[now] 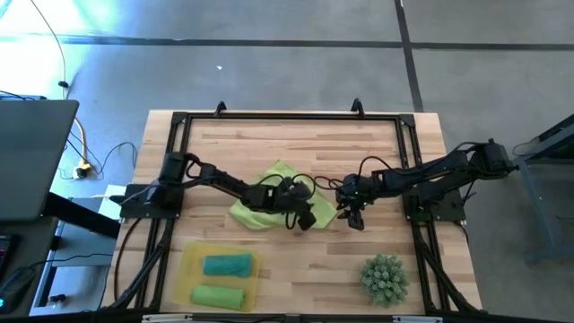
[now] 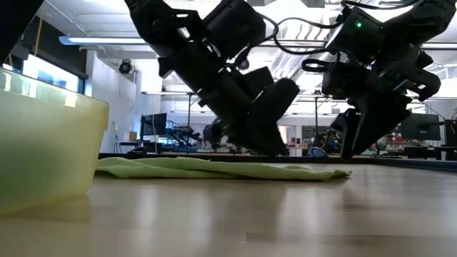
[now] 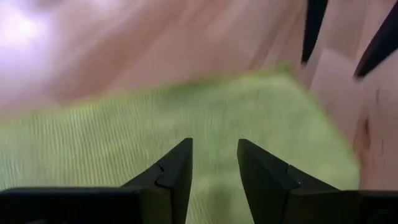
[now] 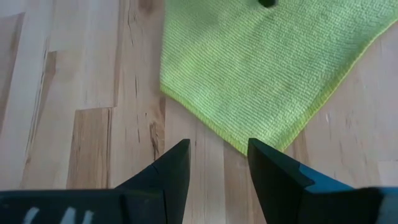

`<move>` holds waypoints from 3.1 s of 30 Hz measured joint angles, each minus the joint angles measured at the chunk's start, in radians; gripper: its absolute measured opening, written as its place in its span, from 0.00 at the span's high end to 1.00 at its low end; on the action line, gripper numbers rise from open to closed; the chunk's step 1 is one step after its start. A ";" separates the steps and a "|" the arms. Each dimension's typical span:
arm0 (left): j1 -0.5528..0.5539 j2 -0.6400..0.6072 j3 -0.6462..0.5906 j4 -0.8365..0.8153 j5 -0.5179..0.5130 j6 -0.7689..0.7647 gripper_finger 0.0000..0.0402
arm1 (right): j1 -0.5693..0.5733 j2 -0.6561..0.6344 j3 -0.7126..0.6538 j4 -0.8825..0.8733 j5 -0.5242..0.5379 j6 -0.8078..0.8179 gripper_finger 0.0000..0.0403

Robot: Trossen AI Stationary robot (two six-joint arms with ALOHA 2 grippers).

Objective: Roll microfiber towels into tight, uniform cylinder then place into a basket
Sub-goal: Fold the light green microfiber towel

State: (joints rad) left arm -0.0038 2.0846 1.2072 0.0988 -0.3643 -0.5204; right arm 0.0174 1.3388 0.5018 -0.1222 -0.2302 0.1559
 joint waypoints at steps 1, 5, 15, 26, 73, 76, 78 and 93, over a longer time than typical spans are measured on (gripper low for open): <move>0.004 -0.002 0.000 0.022 -0.001 0.032 0.71 | 0.000 0.000 0.000 0.003 0.000 0.000 0.63; 0.012 -0.048 0.000 0.030 -0.002 0.146 0.71 | 0.000 0.000 0.000 0.006 0.000 0.000 0.63; 0.030 -0.321 0.009 -0.274 0.192 0.427 0.71 | 0.000 0.000 0.000 0.009 -0.009 -0.033 0.63; 0.149 -0.410 0.006 -0.764 0.272 0.385 0.71 | 0.000 0.000 0.000 0.015 -0.008 -0.042 0.63; 0.182 -0.207 -0.080 -0.734 0.410 0.287 0.71 | 0.053 0.071 0.001 -0.015 0.296 0.786 0.63; 0.182 -0.207 -0.080 -0.726 0.410 0.294 0.71 | 0.071 0.119 0.005 0.003 0.315 0.794 0.63; 0.182 -0.207 -0.080 -0.726 0.409 0.299 0.71 | 0.080 0.135 0.007 0.021 0.329 0.805 0.63; 0.189 -0.205 -0.080 -0.669 0.405 0.314 0.71 | 0.123 0.143 0.002 0.033 0.400 0.760 0.86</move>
State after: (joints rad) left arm 0.1856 1.8793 1.1267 -0.5702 0.0410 -0.2062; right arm 0.1403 1.4815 0.5037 -0.0895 0.1698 0.9162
